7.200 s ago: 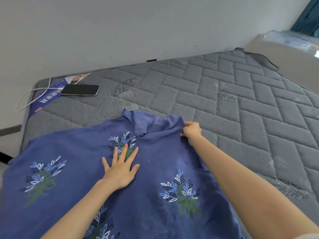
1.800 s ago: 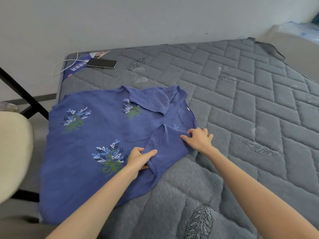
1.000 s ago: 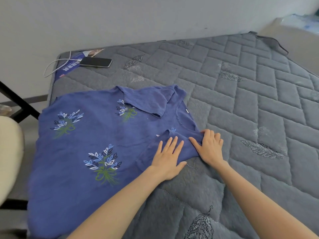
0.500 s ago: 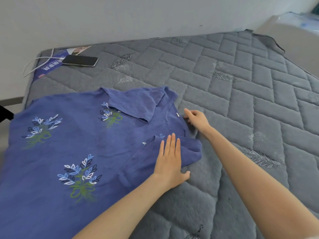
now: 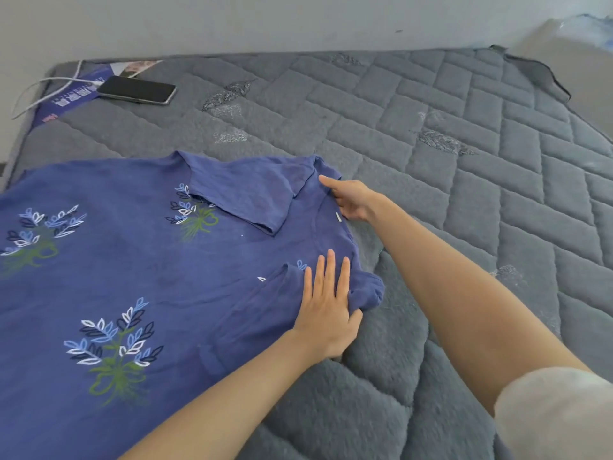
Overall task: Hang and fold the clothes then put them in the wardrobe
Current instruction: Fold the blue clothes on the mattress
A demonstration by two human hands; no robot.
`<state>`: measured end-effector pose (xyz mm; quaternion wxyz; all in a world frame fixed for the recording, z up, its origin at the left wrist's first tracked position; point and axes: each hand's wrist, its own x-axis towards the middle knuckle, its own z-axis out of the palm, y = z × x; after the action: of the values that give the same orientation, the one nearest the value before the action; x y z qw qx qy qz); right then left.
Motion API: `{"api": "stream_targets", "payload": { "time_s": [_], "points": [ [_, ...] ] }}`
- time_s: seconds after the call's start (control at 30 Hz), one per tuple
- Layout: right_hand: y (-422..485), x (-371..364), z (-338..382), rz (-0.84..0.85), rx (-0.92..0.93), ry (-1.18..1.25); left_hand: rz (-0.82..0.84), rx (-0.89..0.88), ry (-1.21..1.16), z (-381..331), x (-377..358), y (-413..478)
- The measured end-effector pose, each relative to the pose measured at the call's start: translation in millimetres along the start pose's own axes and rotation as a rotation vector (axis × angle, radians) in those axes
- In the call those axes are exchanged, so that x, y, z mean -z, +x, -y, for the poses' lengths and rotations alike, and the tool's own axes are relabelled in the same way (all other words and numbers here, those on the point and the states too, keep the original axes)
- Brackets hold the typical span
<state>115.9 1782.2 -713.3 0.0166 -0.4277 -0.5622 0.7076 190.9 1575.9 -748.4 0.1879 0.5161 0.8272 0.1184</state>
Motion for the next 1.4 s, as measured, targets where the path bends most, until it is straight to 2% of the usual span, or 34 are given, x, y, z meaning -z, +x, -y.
{"api": "stream_targets", "payload": {
  "time_s": [0.2, 0.33, 0.5, 0.63, 0.77, 0.93, 1.2, 1.4],
  "points": [
    [2.3, -8.3, -3.3, -0.110, 0.119, 0.012, 0.052, -0.038, -0.273, 6.0, 17.0, -13.5],
    [-6.1, -20.5, 6.3, -0.161, 0.261, -0.096, 0.033, 0.014, -0.532, 11.1, 37.3, -23.3],
    [-17.9, -47.5, 32.6, -0.146, 0.331, -0.132, -0.134, 0.094, -0.718, 33.8, 68.5, -40.1],
    [-30.6, -79.6, 50.5, -0.092, 0.338, -0.155, -0.277, 0.244, -0.830, 56.9, 88.2, -62.0],
    [-43.0, -115.4, 53.6, -0.041, 0.312, -0.124, -0.283, 0.442, -0.866, 82.6, 97.5, -95.7],
    [-55.2, -167.9, 47.5, -0.009, 0.279, -0.139, -0.255, 0.673, -1.227, 110.2, 99.4, -139.1],
    [-59.9, -249.2, 31.0, 0.098, 0.259, -0.269, -0.167, 0.862, -1.446, 145.5, 102.5, -184.9],
    [-54.1, -292.7, 16.8, 0.142, 0.250, -0.367, -0.144, 0.847, -1.479, 163.5, 97.3, -206.1]
  ]
}}
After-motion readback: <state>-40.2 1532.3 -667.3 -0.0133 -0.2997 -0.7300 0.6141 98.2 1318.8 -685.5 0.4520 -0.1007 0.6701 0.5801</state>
